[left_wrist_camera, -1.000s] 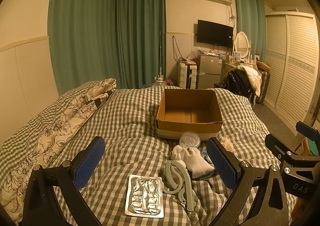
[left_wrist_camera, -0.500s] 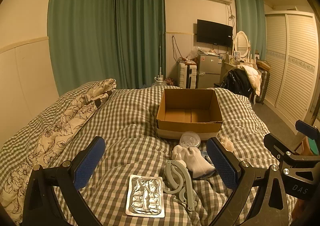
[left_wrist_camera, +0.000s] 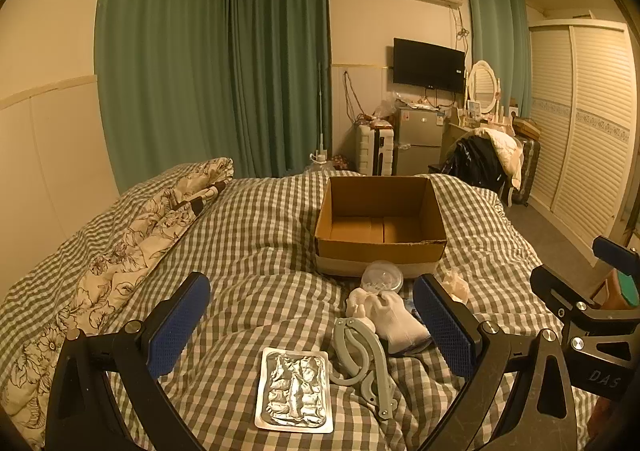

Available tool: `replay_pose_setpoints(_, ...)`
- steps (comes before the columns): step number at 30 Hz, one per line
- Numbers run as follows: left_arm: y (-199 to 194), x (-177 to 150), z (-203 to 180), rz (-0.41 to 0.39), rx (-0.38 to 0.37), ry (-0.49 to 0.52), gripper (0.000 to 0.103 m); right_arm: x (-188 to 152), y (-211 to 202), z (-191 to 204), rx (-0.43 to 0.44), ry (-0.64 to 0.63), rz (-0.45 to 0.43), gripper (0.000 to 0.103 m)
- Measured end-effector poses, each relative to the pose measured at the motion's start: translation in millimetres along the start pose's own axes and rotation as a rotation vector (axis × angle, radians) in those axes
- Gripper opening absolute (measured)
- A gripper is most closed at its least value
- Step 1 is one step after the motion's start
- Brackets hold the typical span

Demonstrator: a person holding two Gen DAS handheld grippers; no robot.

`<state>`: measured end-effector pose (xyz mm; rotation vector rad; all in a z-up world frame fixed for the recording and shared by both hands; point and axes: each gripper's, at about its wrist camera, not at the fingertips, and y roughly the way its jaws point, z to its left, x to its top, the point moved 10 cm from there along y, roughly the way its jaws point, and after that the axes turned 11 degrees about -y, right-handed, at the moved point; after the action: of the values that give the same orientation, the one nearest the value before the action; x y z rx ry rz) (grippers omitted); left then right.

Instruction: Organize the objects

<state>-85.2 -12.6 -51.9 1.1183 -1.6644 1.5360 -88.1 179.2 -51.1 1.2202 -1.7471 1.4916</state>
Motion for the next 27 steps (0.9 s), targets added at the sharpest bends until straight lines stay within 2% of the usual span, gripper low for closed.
replay_pose_setpoints(9,10.4,-14.5,10.8,0.037,0.022,0.008,0.103,-8.6,9.0,5.3,0.012,-0.015,0.022,0.103)
replay_pose_setpoints(13,19.9,-29.4,22.5,0.080,0.048,0.009,0.103,-15.4,15.0,7.3,0.021,-0.020,0.039,0.103)
replay_pose_setpoints(23,67.7,-100.2,42.4,0.296,0.086,0.007,0.103,-45.3,42.9,13.9,0.056,-0.016,0.121,0.103)
replay_pose_setpoints(27,84.6,-122.2,41.2,0.357,0.096,0.039,0.103,-54.1,54.0,21.1,0.069,-0.030,0.150,0.103)
